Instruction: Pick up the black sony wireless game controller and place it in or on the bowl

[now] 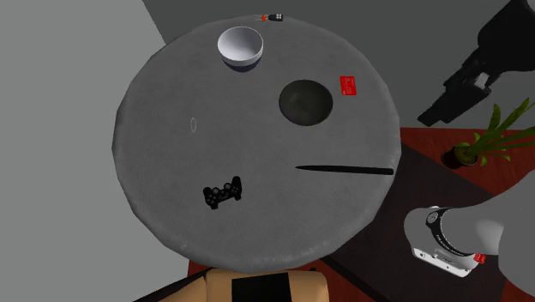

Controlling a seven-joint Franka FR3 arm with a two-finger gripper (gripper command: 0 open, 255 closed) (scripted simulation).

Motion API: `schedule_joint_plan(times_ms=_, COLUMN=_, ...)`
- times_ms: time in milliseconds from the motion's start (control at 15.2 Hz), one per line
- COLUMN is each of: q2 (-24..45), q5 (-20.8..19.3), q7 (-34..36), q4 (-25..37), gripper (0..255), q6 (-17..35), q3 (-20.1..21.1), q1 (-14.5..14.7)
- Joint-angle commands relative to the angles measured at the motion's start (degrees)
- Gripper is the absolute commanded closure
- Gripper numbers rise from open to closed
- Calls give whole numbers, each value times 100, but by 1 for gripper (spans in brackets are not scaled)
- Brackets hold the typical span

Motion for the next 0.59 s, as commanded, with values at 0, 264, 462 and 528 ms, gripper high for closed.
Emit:
schedule_joint_plan(times_ms=0, q2=0, q5=0, q7=0, q4=0, gripper=0, q6=0, q3=0, q1=0)
schedule_joint_plan(times_ms=264, q2=464, q5=187, q7=334, q4=-119, gripper=0, q6=582, q3=331, q1=126)
schedule_joint_plan(times_ms=462, q2=881, q5=297, q7=578, q4=-130, gripper=0, q6=1011, q3=575, q1=214)
schedule_joint_plan(times_ms=528, q2=1031, q5=326, q7=659, q4=-119, gripper=0, q6=1151, q3=654, q1=242)
